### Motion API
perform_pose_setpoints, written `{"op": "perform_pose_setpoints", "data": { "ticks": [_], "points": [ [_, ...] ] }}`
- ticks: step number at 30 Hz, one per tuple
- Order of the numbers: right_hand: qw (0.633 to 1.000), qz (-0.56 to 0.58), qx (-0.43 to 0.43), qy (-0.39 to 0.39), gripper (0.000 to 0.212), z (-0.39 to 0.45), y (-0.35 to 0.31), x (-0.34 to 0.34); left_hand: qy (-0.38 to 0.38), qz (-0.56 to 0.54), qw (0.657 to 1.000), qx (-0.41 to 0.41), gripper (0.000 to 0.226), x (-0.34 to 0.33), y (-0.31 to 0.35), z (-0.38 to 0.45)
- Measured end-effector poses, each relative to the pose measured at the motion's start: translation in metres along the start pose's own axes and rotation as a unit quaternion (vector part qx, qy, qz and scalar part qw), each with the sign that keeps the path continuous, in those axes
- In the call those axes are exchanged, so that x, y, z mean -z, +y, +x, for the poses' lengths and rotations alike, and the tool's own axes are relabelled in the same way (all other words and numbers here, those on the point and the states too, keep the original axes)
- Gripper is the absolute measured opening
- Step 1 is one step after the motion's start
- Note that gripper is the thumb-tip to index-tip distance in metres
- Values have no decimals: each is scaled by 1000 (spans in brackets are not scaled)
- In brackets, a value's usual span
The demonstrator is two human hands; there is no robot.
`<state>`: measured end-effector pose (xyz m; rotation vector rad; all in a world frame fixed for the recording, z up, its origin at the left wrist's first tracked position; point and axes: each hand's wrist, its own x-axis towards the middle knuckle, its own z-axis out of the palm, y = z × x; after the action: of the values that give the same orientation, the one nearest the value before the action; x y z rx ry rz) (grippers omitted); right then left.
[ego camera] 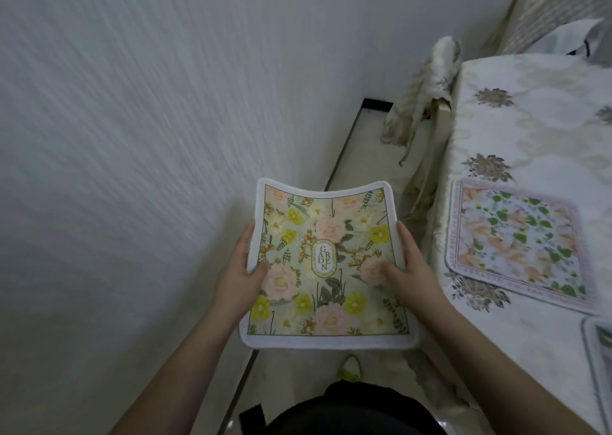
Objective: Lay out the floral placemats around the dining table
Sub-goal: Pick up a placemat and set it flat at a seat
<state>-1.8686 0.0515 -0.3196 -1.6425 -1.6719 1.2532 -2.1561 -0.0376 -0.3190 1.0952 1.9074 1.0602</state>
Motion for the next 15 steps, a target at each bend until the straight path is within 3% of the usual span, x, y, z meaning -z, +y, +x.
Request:
{"op": "perform_pose_setpoints", "data": {
  "ticks": [15],
  "points": [
    [998,41,-30,30,74,111,-8,48,-54,10,998,-11,69,-50,60,129]
  ]
}}
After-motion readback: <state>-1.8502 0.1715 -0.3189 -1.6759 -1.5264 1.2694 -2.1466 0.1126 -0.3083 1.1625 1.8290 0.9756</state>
